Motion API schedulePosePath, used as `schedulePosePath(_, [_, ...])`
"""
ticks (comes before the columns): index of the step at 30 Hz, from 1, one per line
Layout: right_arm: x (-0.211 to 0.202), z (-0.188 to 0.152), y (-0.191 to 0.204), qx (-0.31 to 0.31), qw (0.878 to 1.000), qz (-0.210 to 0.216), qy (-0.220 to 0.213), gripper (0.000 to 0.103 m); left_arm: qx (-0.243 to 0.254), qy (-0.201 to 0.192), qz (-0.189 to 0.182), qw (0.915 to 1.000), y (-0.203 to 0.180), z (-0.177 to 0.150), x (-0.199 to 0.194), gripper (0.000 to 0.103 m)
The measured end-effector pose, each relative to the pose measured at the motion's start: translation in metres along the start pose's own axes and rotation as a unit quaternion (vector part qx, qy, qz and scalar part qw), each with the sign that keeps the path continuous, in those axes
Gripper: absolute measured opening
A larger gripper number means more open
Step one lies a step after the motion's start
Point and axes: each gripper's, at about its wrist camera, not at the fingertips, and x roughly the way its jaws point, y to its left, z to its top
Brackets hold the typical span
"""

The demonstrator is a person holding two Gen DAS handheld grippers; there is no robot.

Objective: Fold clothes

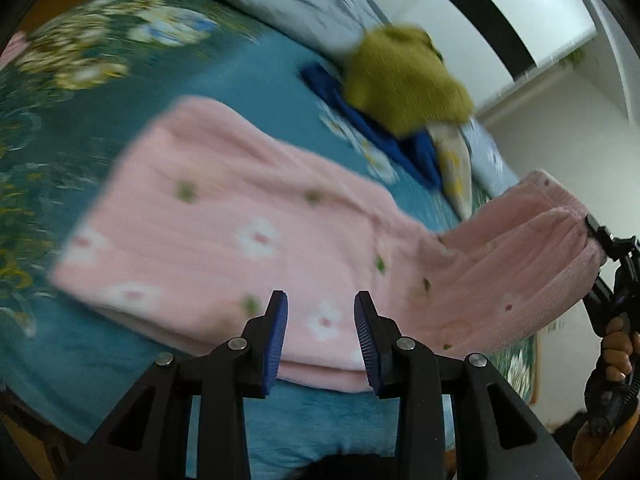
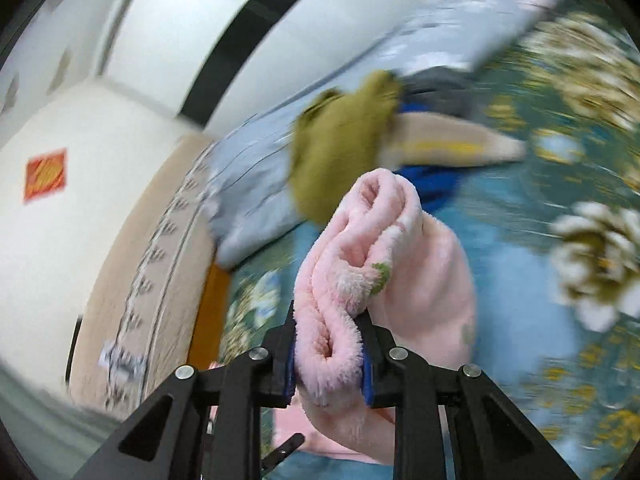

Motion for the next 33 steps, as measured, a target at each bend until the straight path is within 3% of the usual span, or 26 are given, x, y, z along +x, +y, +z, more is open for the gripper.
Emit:
schedulePosePath(6, [0.088,-0.044,0.099,-0.066,0.996,0.016,0.055,0.026,-0.054,-0.042,0.012,0.9976,0.059,0.004,-0.039,0.035])
schedulePosePath(10, [0.156,-0.1,0.144,-0.116,0.988,-0.009,0.106,0.026,-0.086,-0.054,0.024,0.9945,0.1,-0.011,-0.066,0.035])
schedulePosePath(16, [0.23,-0.178,0.152,-0.173,0.963,-0.066,0.198,0.026,-0.104,-0.045,0.045,0.9926,0.129,-0.012,-0.089,0.035])
schedulePosePath(19, [0.246,-0.205,0.14,-0.193,0.948,-0.072,0.242,0.032,-0.108,-0.043,0.054,0.9917,0.135,-0.001,-0.092,0.035])
schedulePosePath(20, [0.247,-0.209,0.138,-0.194,0.945,-0.054,0.259,0.038,-0.112,-0.044,0.052,0.9914,0.135,0.002,-0.09,0.035])
schedulePosePath(21, [0.248,-0.211,0.135,-0.194,0.941,-0.032,0.276,0.049,-0.116,-0.044,0.051,0.991,0.135,0.005,-0.087,0.035])
schedulePosePath(23, [0.243,-0.21,0.13,-0.199,0.933,0.009,0.298,0.06,-0.129,-0.047,0.037,0.9898,0.134,0.009,-0.079,0.035])
schedulePosePath(25, [0.23,-0.2,0.123,-0.211,0.929,0.043,0.301,0.062,-0.146,-0.05,0.02,0.9879,0.132,0.013,-0.069,0.035])
schedulePosePath(27, [0.214,-0.178,0.109,-0.217,0.934,0.041,0.282,0.063,-0.165,-0.055,-0.001,0.9848,0.129,0.015,-0.057,0.036])
schedulePosePath(30, [0.189,-0.131,0.065,-0.186,0.951,0.013,0.245,0.064,-0.185,-0.054,-0.02,0.9811,0.122,0.016,-0.04,0.042])
schedulePosePath(33, [0.161,-0.095,0.012,-0.145,0.966,-0.024,0.214,0.064,-0.19,-0.044,-0.022,0.9806,0.112,0.015,-0.021,0.055])
